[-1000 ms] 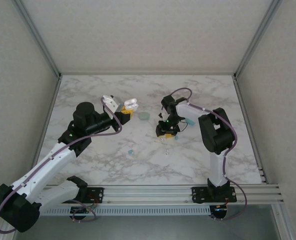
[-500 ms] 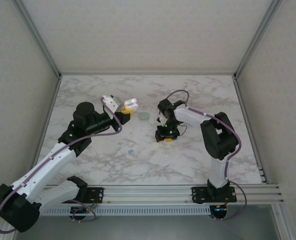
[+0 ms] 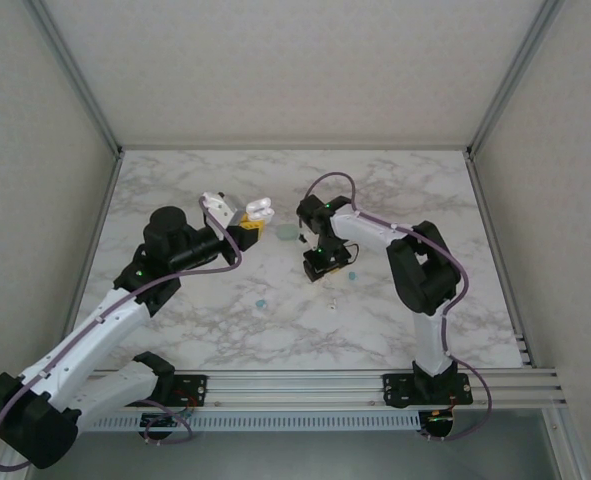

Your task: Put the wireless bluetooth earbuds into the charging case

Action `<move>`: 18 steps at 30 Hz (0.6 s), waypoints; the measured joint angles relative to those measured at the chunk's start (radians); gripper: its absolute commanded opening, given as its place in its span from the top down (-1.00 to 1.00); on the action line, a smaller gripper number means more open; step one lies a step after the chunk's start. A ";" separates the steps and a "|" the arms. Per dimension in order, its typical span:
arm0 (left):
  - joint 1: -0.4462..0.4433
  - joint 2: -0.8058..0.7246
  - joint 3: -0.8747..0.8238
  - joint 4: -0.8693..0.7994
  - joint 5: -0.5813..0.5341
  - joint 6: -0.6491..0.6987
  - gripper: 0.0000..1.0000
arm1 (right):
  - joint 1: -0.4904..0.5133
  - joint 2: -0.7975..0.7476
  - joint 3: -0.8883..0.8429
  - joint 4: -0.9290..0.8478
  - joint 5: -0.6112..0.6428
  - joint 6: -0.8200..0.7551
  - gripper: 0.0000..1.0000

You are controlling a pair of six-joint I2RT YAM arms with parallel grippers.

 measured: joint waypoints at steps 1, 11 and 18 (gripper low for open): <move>0.000 -0.004 0.000 0.000 -0.004 0.000 0.72 | 0.005 0.007 0.000 -0.002 0.000 -0.010 0.05; 0.000 -0.011 -0.008 -0.005 -0.014 0.000 0.72 | 0.018 0.052 0.034 -0.024 0.037 -0.059 0.14; 0.000 -0.016 -0.013 -0.008 -0.015 0.000 0.72 | 0.030 0.070 0.035 -0.037 0.052 -0.080 0.21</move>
